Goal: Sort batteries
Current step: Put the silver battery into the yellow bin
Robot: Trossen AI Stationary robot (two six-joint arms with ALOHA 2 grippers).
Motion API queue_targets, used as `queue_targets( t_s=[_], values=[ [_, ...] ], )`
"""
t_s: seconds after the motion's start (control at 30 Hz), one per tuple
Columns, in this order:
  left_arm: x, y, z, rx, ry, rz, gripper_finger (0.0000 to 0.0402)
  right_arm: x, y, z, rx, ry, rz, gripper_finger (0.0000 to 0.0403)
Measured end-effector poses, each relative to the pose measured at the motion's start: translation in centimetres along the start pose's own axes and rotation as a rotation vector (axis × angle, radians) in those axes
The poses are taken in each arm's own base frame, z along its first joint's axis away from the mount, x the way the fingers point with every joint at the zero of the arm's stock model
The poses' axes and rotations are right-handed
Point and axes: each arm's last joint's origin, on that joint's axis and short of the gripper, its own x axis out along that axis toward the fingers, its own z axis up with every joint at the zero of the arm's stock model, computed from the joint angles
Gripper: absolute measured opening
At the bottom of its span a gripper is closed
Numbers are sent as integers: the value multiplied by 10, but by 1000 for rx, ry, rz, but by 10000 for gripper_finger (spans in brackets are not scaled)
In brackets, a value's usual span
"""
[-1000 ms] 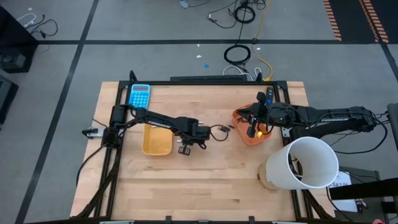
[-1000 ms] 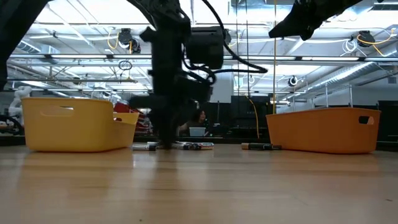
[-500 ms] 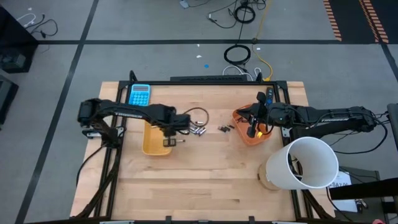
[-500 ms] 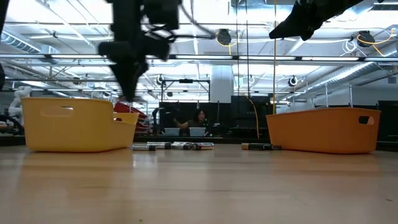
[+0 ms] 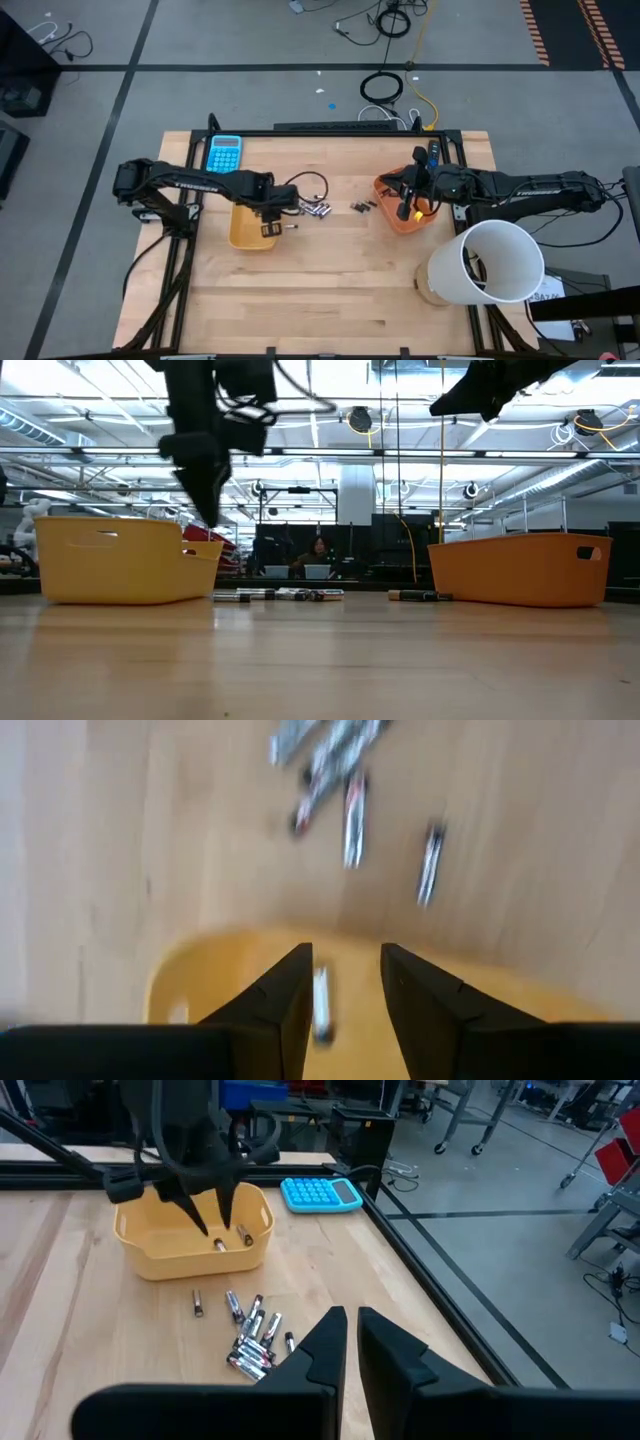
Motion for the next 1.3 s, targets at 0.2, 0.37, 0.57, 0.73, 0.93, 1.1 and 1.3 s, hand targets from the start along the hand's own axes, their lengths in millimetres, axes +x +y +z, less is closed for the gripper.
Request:
queue_targets(
  t_s=[0.2,0.37,0.57,0.73,0.93,1.1,1.3],
  values=[
    [10,-17,11,36,-51,-40,132,0,0,0,-12,2,1,20],
    [30,-35,13,111,3,-68,132,0,0,0,-15,1,0,20],
    [52,-46,15,139,57,-93,132,0,0,1,-11,-10,1,20],
    [64,-49,18,142,70,-102,132,0,0,1,-9,-14,3,20],
    [77,-48,22,154,67,-113,132,0,0,2,-12,-15,3,20],
    [79,-46,20,142,108,-146,132,0,0,1,-13,-13,3,20],
    [72,-45,21,147,131,-139,132,0,0,1,-20,-14,3,20]
  ],
)
